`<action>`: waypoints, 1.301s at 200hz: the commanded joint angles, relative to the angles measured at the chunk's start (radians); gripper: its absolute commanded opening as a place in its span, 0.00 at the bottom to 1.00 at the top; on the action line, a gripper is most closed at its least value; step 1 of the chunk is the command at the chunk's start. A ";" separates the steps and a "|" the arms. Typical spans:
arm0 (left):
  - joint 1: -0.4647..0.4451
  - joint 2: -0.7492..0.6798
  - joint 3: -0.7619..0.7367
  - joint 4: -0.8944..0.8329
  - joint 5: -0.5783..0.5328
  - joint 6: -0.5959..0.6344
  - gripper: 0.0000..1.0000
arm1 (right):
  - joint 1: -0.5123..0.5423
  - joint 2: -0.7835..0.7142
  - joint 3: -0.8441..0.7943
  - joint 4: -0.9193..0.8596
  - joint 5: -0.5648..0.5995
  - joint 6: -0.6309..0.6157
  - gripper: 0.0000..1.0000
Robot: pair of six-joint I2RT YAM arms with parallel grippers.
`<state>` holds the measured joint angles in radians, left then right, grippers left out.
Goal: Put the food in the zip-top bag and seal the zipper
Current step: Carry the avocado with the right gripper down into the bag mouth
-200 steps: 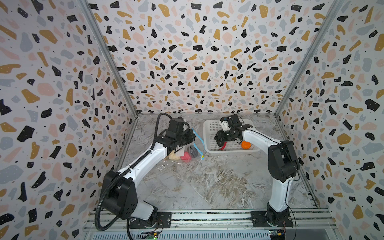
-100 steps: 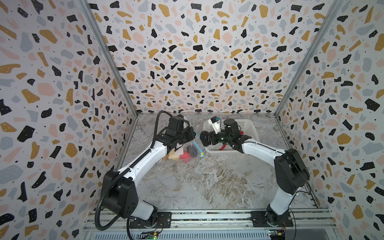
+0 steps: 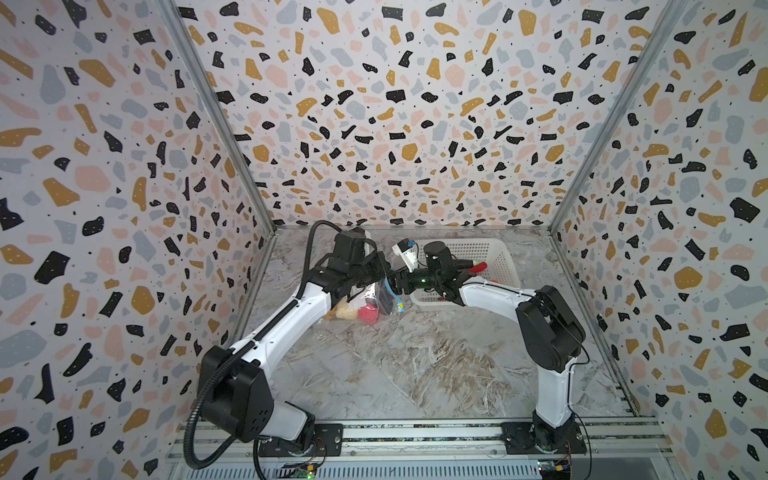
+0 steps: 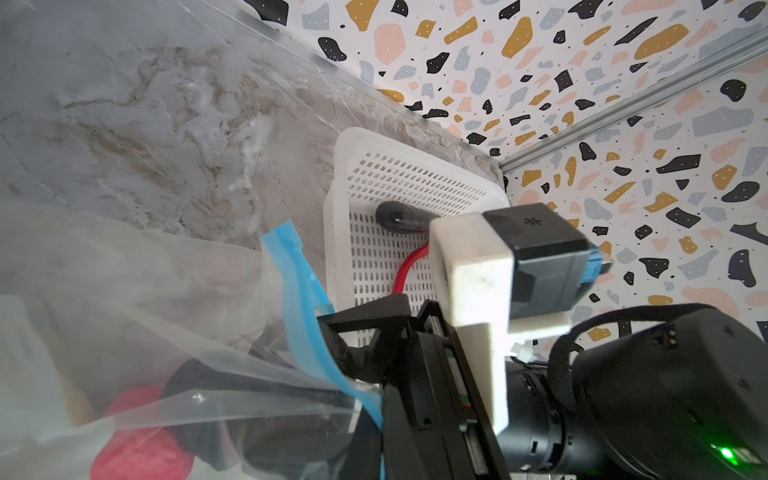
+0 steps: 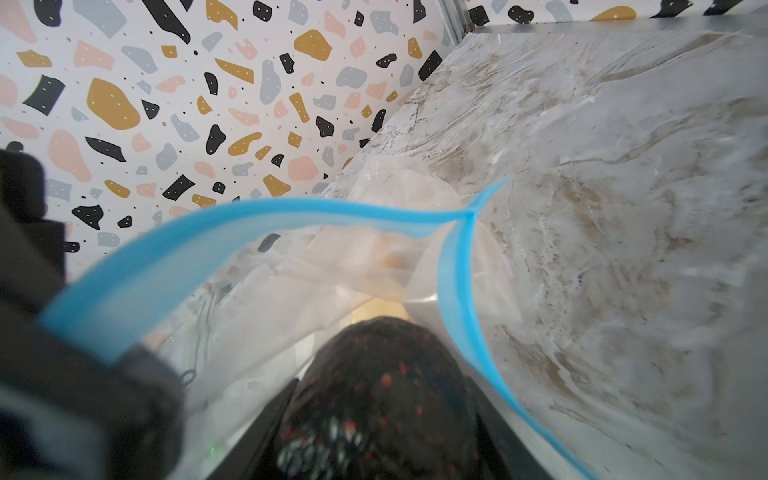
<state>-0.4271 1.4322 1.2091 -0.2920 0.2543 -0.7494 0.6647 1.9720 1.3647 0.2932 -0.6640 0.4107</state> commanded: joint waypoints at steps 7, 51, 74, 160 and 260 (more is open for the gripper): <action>0.004 -0.043 0.006 0.035 0.030 -0.015 0.00 | 0.013 0.016 0.052 0.045 -0.040 0.032 0.52; -0.003 -0.051 -0.003 0.045 0.035 -0.022 0.00 | 0.024 0.066 0.080 0.093 -0.081 0.083 0.54; -0.004 -0.050 -0.007 0.048 0.036 -0.022 0.00 | 0.033 0.087 0.100 0.095 -0.091 0.092 0.55; -0.008 -0.059 -0.016 0.051 0.035 -0.023 0.00 | 0.055 0.148 0.147 0.096 -0.119 0.122 0.68; -0.007 -0.055 -0.037 0.060 0.025 -0.013 0.00 | 0.046 -0.029 0.064 -0.106 0.003 0.047 0.73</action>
<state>-0.4286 1.4021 1.1881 -0.2863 0.2722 -0.7715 0.7120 2.0972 1.4528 0.3210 -0.7387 0.5186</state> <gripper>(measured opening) 0.046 0.730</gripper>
